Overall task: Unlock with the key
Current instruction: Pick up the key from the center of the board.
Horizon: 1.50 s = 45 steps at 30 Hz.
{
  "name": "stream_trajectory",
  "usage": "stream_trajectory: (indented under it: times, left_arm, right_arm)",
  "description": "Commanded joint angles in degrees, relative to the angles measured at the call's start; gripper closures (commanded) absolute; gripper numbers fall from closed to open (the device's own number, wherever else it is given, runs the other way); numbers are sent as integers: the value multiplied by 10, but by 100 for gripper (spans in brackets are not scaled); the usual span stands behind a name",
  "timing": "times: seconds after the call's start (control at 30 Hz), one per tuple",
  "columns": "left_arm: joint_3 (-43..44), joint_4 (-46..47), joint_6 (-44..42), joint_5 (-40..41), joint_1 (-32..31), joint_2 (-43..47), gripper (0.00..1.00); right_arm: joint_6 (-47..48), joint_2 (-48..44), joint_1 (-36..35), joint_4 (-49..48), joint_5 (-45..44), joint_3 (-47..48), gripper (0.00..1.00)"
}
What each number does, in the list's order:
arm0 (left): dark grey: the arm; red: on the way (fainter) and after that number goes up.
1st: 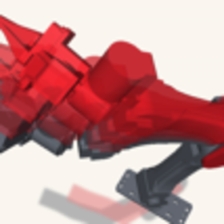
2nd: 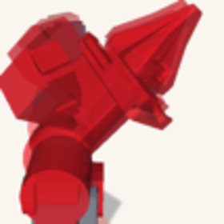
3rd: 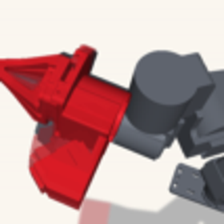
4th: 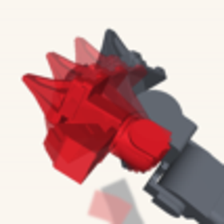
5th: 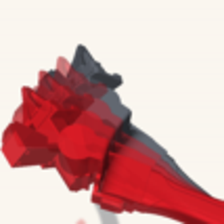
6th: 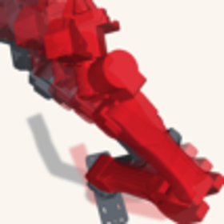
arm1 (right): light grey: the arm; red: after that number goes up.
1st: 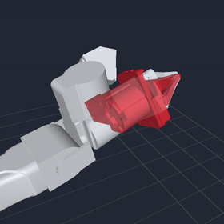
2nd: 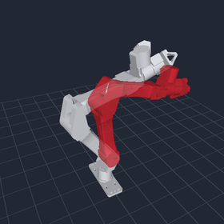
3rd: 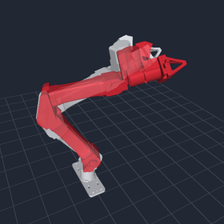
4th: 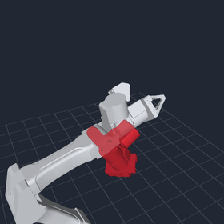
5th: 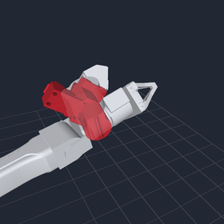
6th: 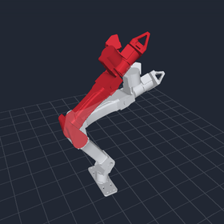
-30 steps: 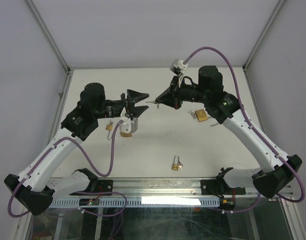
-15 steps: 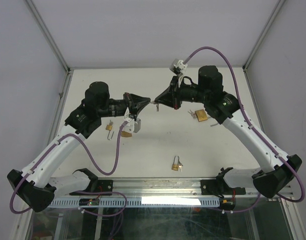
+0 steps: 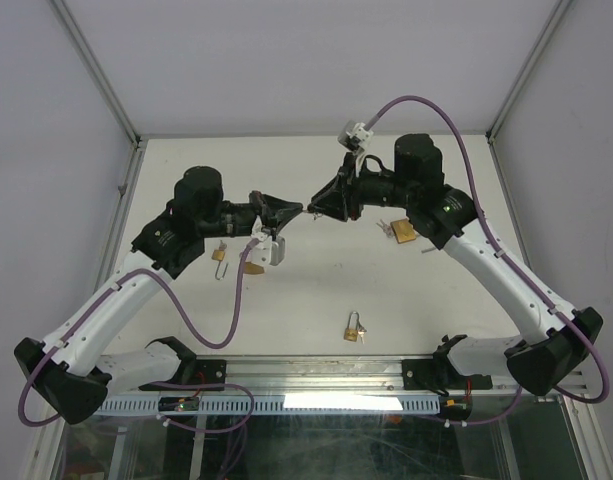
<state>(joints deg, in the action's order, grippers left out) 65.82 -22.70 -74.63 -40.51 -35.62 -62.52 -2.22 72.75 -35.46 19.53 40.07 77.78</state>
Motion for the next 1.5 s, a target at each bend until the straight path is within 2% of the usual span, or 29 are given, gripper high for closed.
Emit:
stream_trajectory:
  times: [0.0, 0.07, 0.13, 0.27, 0.43, 0.57, 0.67, 0.9, 1.2, 1.33, 1.4, 1.47]
  left_arm:
    - [49, -38, 105, -19, -10, -9, 100]
    - [79, -77, 190, -18, -10, -28, 100]
    - [115, -138, 256, -20, -10, -50, 100]
    - [205, -274, 359, -33, -10, -110, 100]
    - [251, -322, 474, -38, -8, -154, 100]
    - [259, -313, 519, -72, -3, -160, 100]
    - [249, -300, 538, -77, 1, -153, 100]
    - [221, -265, 573, -92, 7, -137, 100]
    - [211, -247, 582, -94, 10, -127, 100]
    - [211, -245, 581, -96, 11, -128, 100]
    - [211, -244, 580, -97, 11, -128, 100]
    - [211, -241, 582, -98, 12, -128, 100]
  right_arm:
    - [6, -8, 0, -33, 20, 7, 56]
    - [19, -16, 7, -23, 17, 4, 40]
    - [29, -27, 18, -14, 14, 0, 34]
    - [55, -47, 23, -10, 50, 0, 29]
    - [48, -50, 23, -62, 153, -38, 29]
    - [17, -48, 24, -134, 165, -78, 34]
    - [10, -40, 24, -142, 168, -91, 37]
    - [-52, -33, 24, -229, 194, -136, 40]
    - [-49, -31, 24, -189, 197, -142, 66]
    - [-47, -31, 24, -179, 193, -141, 75]
    - [-46, -29, 25, -172, 191, -139, 76]
    - [-45, -26, 25, -167, 191, -135, 82]
